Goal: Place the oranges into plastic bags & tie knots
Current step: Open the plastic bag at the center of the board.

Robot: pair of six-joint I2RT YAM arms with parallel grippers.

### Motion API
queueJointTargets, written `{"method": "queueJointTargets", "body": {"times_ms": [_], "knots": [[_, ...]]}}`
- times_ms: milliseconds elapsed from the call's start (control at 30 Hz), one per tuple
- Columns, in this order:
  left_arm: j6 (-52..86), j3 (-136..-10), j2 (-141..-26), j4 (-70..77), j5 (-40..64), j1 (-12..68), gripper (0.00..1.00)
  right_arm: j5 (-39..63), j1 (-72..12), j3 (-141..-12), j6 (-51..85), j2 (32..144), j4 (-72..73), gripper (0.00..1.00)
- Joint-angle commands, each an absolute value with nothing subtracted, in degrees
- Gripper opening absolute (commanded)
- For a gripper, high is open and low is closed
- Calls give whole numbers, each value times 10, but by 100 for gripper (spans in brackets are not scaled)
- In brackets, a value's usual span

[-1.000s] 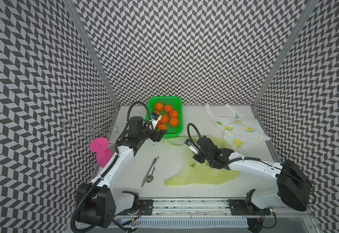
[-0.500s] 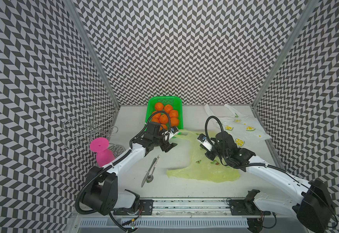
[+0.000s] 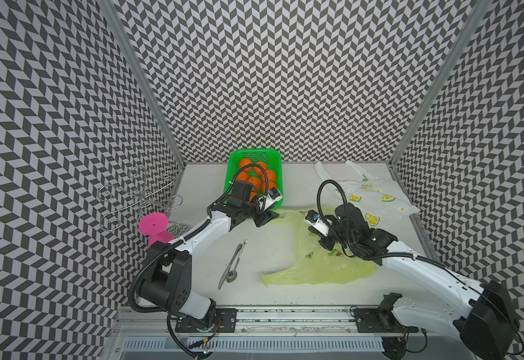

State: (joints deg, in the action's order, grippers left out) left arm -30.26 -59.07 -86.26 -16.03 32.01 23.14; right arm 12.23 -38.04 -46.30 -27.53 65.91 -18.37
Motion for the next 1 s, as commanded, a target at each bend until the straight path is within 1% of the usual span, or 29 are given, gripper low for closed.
{"method": "queueJointTargets", "body": {"times_ms": [0,133,233,333,533,667,800,867,967], "knots": [[-323,-605,-860,-194,370,230,27,108,-376,-506,-305,648,-193,0],[-317,-624,-844,-221,413,232,1,55,-375,-565,-325,651,-228,0],[-281,-649,-831,-220,469,237,0,-8,-375,-623,-346,663,-259,0],[-231,-670,-819,-191,500,251,0,-57,-375,-680,-368,677,-289,0],[-123,-686,-814,-97,503,265,0,-134,-361,-748,-419,695,-286,0],[-81,-675,-823,-49,497,268,0,-158,-326,-764,-436,720,-264,0],[-51,-657,-842,-18,489,283,0,-186,-300,-753,-419,754,-251,1],[-19,-642,-851,10,479,291,0,-208,-299,-741,-400,766,-256,6],[46,-620,-860,66,457,304,0,-192,-299,-740,-359,767,-283,33]]}}
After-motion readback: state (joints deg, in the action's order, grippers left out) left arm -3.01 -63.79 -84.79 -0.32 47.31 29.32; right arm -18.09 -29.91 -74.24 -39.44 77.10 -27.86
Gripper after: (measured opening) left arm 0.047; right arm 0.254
